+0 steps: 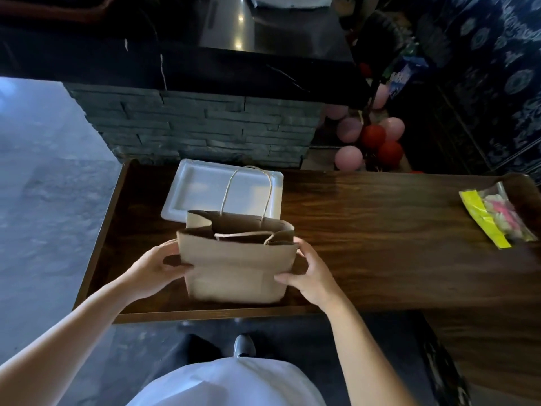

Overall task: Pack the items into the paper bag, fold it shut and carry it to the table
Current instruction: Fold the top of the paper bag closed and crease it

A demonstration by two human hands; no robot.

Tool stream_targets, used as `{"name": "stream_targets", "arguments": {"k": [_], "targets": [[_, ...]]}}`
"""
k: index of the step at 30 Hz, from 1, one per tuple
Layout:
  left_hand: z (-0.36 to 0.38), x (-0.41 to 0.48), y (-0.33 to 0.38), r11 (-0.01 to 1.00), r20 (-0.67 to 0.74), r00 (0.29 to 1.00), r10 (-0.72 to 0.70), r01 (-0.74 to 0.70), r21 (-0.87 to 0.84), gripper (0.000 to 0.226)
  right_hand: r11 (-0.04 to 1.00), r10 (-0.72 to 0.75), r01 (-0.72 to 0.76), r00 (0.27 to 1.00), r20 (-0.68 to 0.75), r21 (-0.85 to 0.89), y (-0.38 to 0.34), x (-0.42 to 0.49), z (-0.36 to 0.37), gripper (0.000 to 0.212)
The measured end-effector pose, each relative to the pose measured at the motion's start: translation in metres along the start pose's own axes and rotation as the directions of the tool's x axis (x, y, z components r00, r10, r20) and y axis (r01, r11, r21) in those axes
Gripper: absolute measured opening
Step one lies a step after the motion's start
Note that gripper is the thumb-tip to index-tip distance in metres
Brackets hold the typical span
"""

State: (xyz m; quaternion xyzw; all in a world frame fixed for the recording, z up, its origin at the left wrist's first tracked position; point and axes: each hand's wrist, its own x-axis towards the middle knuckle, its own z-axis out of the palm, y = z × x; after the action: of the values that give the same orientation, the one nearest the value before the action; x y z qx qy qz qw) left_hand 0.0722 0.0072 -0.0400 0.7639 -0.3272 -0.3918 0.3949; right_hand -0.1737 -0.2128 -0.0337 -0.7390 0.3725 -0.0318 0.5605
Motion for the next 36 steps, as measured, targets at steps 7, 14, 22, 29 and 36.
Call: {"name": "stream_targets", "arguments": {"k": [7, 14, 22, 29, 36], "targets": [[0.03, 0.01, -0.01, 0.892, -0.256, 0.896, -0.364, 0.257, -0.371, 0.019, 0.962, 0.211, -0.148, 0.937, -0.277, 0.23, 0.005, 0.018, 0.032, 0.03], [0.033, -0.002, 0.002, 0.833, -0.363, 0.857, 0.367, -0.129, 0.538, 0.013, 0.85, -0.388, 0.146, 0.824, -0.414, -0.506, 0.009, 0.007, 0.042, 0.016], [0.055, -0.003, 0.006, 0.785, -0.118, 0.872, 0.475, -0.359, 0.505, 0.021, 0.59, -0.508, 0.423, 0.856, 0.092, -0.688, -0.026, 0.009, 0.072, 0.028], [0.039, -0.001, -0.029, 0.998, -0.309, 0.95, 0.051, -0.04, 0.041, 0.024, 0.802, -0.336, 0.266, 0.941, -0.037, -0.535, 0.014, 0.021, 0.028, 0.018], [0.042, 0.002, -0.059, 0.672, 0.068, 0.965, -0.255, 0.227, -0.705, 0.02, 0.995, 0.053, -0.055, 0.998, 0.03, 0.08, 0.041, 0.01, 0.018, 0.038]]}}
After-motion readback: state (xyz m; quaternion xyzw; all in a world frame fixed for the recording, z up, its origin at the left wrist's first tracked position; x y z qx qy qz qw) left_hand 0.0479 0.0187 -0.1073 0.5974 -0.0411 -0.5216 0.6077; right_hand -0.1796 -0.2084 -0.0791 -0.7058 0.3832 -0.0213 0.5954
